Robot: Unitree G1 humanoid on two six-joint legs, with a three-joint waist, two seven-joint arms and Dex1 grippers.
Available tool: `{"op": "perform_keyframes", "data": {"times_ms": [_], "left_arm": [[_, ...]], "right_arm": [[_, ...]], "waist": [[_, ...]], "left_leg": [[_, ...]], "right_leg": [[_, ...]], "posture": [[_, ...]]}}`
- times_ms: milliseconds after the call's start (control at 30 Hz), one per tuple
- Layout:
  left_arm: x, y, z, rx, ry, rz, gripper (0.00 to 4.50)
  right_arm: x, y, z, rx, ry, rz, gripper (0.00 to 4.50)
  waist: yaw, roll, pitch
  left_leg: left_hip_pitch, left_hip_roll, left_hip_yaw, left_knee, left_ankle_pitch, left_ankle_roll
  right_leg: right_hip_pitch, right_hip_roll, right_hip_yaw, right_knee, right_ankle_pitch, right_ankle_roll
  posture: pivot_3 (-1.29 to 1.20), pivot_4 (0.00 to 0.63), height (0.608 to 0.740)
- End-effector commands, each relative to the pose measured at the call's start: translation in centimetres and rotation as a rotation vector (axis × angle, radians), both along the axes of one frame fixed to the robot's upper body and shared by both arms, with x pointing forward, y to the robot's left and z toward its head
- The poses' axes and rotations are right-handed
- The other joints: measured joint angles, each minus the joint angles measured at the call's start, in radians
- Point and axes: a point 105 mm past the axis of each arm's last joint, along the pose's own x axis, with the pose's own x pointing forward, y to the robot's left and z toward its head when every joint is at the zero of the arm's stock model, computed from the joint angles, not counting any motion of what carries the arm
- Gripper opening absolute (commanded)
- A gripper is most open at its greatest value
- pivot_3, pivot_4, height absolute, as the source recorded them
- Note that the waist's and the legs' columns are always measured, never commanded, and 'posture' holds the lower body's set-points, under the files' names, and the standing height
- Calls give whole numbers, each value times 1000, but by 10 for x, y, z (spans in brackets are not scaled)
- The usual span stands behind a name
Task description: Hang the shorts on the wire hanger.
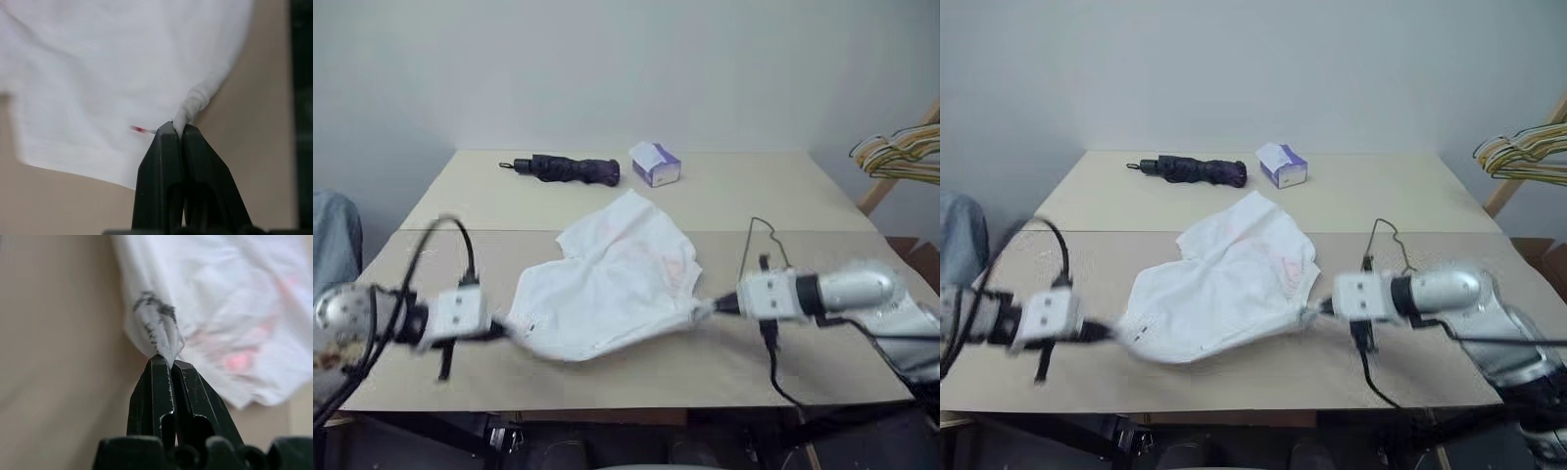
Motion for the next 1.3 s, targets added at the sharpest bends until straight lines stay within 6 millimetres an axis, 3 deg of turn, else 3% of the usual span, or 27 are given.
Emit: {"op": "perform_keyframes", "data": {"times_ms": [33,67,100,133,167,200,233,300,367,467,533,633,700,833,933,1033,1133,1300], "left_arm": [[99,8,57,-65,-403,421,0],[117,9,73,-88,-492,507,0],[139,14,124,-265,-682,658,0],[146,20,173,-431,-855,777,0],[143,26,216,-584,-1021,863,0],[127,26,260,-782,-1170,872,0],[108,24,288,-928,-1271,818,0],[77,14,319,-1071,-1405,658,0],[67,4,321,-1018,-1433,554,0],[67,-8,300,-932,-1341,435,0],[71,-12,275,-814,-1281,390,0],[76,-14,234,-666,-1155,325,0],[77,-16,189,-566,-929,256,0],[49,-13,79,-241,-515,110,0],[16,2,11,-10,-221,56,0],[-2,18,-20,171,-82,49,0],[-25,28,-39,290,58,-1,0],[-53,31,-45,376,192,-55,0]], "right_arm": [[77,-14,51,119,-237,-389,32],[90,-15,62,143,-289,-452,32],[113,-23,96,201,-480,-582,32],[126,-34,130,240,-693,-698,32],[130,-43,164,271,-916,-794,32],[123,-46,199,370,-1094,-836,32],[112,-47,221,439,-1212,-829,32],[95,-46,244,462,-1385,-794,32],[88,-44,245,462,-1416,-761,32],[88,-35,223,400,-1356,-673,32],[89,-24,193,298,-1289,-567,32],[89,-11,148,128,-1192,-413,32],[86,-2,106,17,-1062,-283,32],[61,-1,4,-229,-719,-26,32],[39,-4,-36,-227,-532,48,32],[30,-11,-51,-268,-455,77,32],[17,-14,-53,-280,-372,111,32],[-5,-13,-47,-307,-298,192,32]], "waist": [[10,0,0],[14,-2,-1],[16,-3,-2],[20,-4,-2],[22,-5,-2],[23,-6,-2],[21,-6,-2],[15,-5,-3],[8,-2,-5],[0,-1,-6],[-7,-1,-6],[-22,0,-4],[-33,0,-4],[-52,0,-4],[-53,0,-2],[-45,0,-1],[-38,0,-1],[-18,0,0]], "left_leg": [[0,-1,0,0,3,4],[-1,-1,-1,0,7,8],[-5,-2,-1,0,8,8],[-11,-2,-3,0,9,8],[-18,-2,-3,1,9,7],[-29,-3,-3,2,11,3],[-46,-3,-3,4,16,-5],[-56,-4,-3,4,17,-6],[-52,-6,-2,-2,16,-7],[-39,-4,-1,-13,14,-9],[-34,-3,-1,-17,13,-9],[-36,-3,0,-8,14,-7],[-34,-3,0,-1,11,-1],[-14,-2,1,-1,5,8],[-9,0,1,-1,5,8],[-10,0,1,-1,6,8],[-6,0,1,-1,6,8],[-9,0,2,-1,3,8]], "right_leg": [[1,1,0,0,4,5],[0,1,0,0,7,4],[0,1,1,0,8,4],[-3,2,1,0,10,4],[-10,1,0,1,10,4],[-21,0,1,2,11,4],[-39,0,2,10,13,4],[-53,-2,2,15,13,5],[-53,-4,-2,15,13,5],[-44,-3,-8,10,13,6],[-32,-2,-10,-4,10,5],[-30,-2,-9,-7,10,4],[-28,-2,-7,-2,11,4],[-10,-2,-6,-2,10,3],[-7,-2,-5,-1,10,2],[-8,-1,-5,0,11,1],[-5,-2,-5,-1,10,0],[-8,-1,-4,0,7,1]], "posture": [[54,0,740],[53,0,740],[49,0,740],[43,0,740],[40,0,740],[38,0,740],[38,0,740],[35,0,740],[34,0,740],[35,0,740],[38,0,740],[42,0,740],[42,0,740],[48,0,740],[61,0,740],[64,0,740],[61,0,740],[50,0,740]]}}
